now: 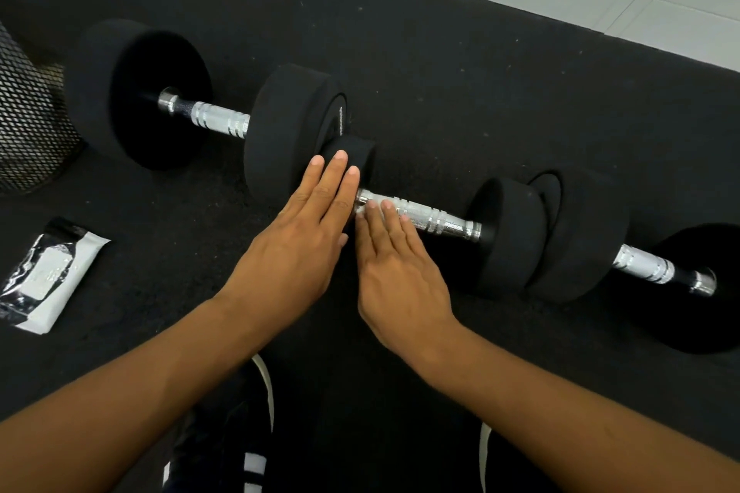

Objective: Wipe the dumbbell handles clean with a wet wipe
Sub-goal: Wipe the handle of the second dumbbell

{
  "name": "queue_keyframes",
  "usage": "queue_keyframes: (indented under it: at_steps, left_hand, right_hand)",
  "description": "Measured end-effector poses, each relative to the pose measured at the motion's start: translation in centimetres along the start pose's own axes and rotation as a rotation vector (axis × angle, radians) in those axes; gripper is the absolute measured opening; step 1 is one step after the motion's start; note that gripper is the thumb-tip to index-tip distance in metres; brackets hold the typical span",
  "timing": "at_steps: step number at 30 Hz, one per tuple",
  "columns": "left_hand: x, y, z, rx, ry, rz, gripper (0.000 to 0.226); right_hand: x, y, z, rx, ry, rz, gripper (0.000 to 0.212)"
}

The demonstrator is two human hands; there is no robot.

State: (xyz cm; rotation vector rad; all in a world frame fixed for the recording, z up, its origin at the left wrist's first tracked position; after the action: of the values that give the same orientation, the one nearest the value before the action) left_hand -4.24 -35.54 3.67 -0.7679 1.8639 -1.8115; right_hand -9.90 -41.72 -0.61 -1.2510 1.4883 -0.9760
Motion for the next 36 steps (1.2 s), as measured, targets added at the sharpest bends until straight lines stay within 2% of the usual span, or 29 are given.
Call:
queue_keyframes:
  at_steps: [5, 8, 15, 23, 30, 36]
  left_hand:
    - [0.0, 0.2, 0.1, -0.016, -0.013, -0.025, 0.077]
    - [0.1, 0.1, -0.1, -0.01, -0.007, -0.05, 0.077]
    - [0.2, 0.1, -0.4, 0.002, -0.011, -0.036, 0.077]
    - [0.8, 0.0, -0.3, 0.02, -0.041, 0.019, 0.077]
    - [0.8, -0.3, -0.5, 0.028, -0.06, -0.011, 0.076]
    - [0.9, -0.5, -0.1, 0.028, -0.053, 0.04, 0.082]
  right_hand:
    - [2.3, -1.3, 1.8, -0.014, 0.076, 0.041, 0.064]
    - [3.4, -2.4, 3.2, -0.03, 0.051, 0.055, 0.066]
    - [2.2, -1.0, -0.7, -0.095, 0.055, -0.032, 0.065]
    - [3.6, -3.1, 3.1, -0.077, 0.059, 0.056, 0.064]
    - [2.6, -1.4, -1.5, -0.083, 0.075, 0.035, 0.066]
    - [3.9, -2.4, 1.7, -0.056, 0.127, 0.055, 0.066]
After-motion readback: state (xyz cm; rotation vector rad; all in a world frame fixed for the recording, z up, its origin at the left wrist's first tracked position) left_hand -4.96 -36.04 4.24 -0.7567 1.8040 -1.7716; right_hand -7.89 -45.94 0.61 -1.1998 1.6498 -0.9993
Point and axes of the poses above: each hand's wrist, its own z-axis towards the middle knuckle, its own y-axis out of the palm, x = y × z, the point moved 10 cm from there along z, towards the middle knuckle, and after that the axes turned 3 degrees about -x, right-handed, at the moved point
